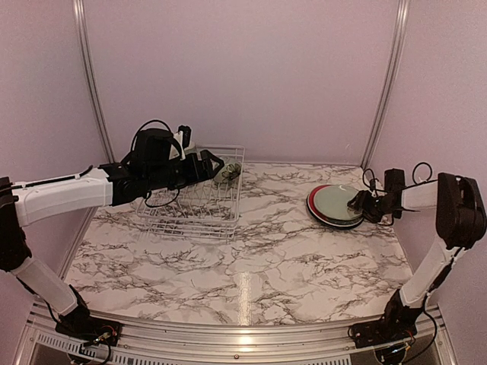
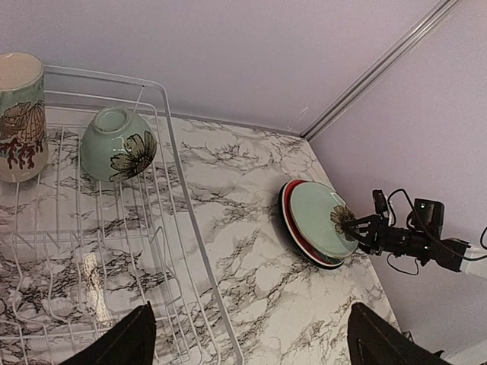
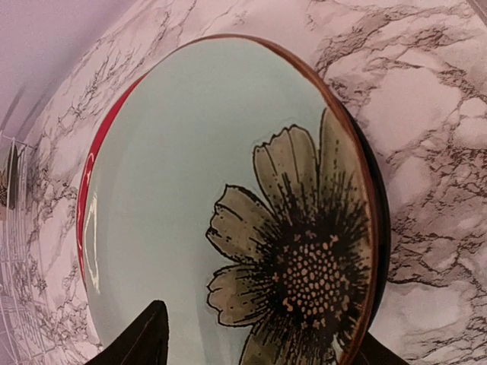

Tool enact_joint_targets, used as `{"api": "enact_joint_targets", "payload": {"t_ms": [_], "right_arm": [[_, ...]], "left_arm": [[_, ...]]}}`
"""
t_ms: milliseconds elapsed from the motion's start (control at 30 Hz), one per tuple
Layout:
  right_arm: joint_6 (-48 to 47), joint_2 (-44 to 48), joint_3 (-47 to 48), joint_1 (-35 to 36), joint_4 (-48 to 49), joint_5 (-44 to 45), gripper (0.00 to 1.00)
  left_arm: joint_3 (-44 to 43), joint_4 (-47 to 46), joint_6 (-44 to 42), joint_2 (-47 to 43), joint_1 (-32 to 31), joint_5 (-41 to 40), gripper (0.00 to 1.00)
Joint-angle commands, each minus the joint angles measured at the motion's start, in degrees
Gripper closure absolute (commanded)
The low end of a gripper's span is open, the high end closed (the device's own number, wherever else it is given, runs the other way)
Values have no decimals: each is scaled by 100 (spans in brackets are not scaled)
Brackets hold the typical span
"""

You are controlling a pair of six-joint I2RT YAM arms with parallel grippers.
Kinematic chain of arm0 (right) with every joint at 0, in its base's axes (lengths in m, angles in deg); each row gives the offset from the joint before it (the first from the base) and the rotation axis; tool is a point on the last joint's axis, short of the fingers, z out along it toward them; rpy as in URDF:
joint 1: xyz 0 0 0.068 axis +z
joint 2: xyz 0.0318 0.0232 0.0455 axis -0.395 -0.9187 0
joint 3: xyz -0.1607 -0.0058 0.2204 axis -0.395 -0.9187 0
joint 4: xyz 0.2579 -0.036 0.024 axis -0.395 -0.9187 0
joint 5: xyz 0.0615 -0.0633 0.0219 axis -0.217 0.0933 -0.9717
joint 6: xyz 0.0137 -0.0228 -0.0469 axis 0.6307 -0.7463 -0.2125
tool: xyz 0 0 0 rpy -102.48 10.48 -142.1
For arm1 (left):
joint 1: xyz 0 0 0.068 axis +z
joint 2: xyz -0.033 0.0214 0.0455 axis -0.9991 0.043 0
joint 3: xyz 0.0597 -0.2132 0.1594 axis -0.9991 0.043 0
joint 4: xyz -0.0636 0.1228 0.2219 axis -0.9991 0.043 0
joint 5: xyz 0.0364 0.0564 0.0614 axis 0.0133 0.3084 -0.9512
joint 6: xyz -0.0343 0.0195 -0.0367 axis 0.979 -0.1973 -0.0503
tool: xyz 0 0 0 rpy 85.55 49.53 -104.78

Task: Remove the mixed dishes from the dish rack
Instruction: Place the plate with another plate.

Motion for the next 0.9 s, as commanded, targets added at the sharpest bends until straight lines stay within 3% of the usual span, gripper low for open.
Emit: {"api": "enact_joint_targets", "payload": {"t_ms": [0,467,867], "right_arm": [[-610,36,366,314,-770,894,36],[-1041,257,642,705,-1556,2152,28],[-1105,808,592,791,-1750,2107,26]], "left_arm": [[-69,103,-78,55,-80,14,10],[-39,388,-239,-139,-170,-715,10],[-162,910,-495,-229,-157,-1378,5]]}}
